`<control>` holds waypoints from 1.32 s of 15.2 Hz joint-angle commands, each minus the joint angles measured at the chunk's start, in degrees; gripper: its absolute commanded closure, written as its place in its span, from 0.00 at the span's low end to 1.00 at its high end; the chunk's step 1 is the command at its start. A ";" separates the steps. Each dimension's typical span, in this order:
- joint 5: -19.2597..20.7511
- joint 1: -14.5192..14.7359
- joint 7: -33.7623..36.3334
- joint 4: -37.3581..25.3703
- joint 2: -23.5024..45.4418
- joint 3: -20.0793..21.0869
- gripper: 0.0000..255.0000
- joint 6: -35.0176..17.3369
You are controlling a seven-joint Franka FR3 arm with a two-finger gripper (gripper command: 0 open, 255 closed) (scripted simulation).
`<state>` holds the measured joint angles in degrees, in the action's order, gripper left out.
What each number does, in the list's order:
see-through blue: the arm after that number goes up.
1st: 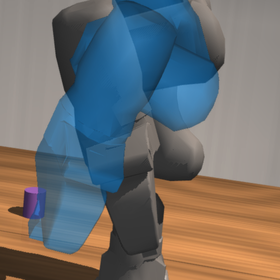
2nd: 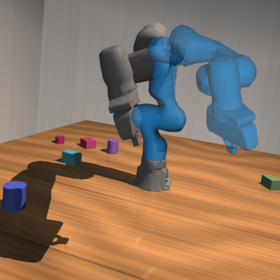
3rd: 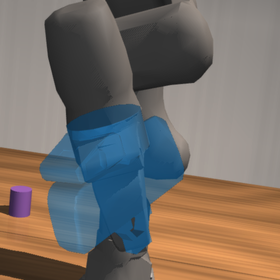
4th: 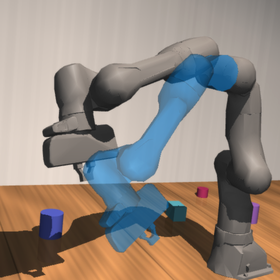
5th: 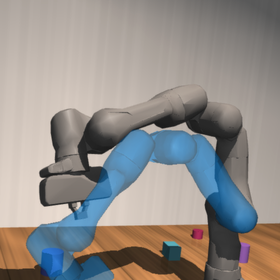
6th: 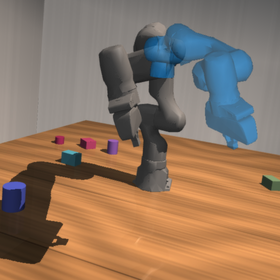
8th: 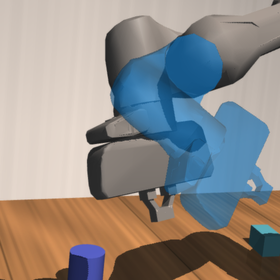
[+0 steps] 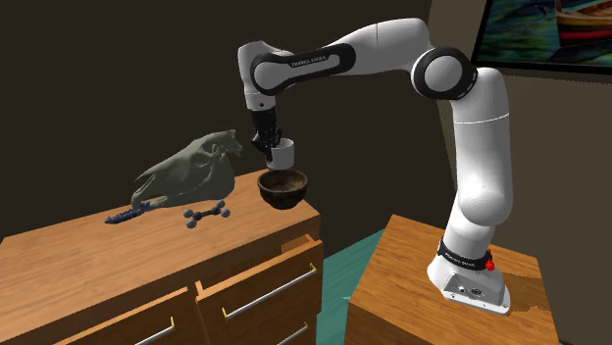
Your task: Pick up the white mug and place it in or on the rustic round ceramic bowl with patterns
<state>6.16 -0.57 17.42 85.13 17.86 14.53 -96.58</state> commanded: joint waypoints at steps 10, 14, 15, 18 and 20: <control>0.29 -0.32 0.33 7.23 0.56 -0.21 1.00 -7.78; 0.29 -0.32 0.33 7.21 0.57 -0.21 1.00 -7.78; 0.29 -0.32 0.33 7.21 0.57 -0.21 1.00 -7.78; 0.29 -0.32 0.33 7.21 0.57 -0.21 0.00 -7.78; 0.29 -0.32 0.33 7.21 0.58 -0.21 0.00 -7.78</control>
<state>6.45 -0.89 17.76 92.34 18.44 14.32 -104.36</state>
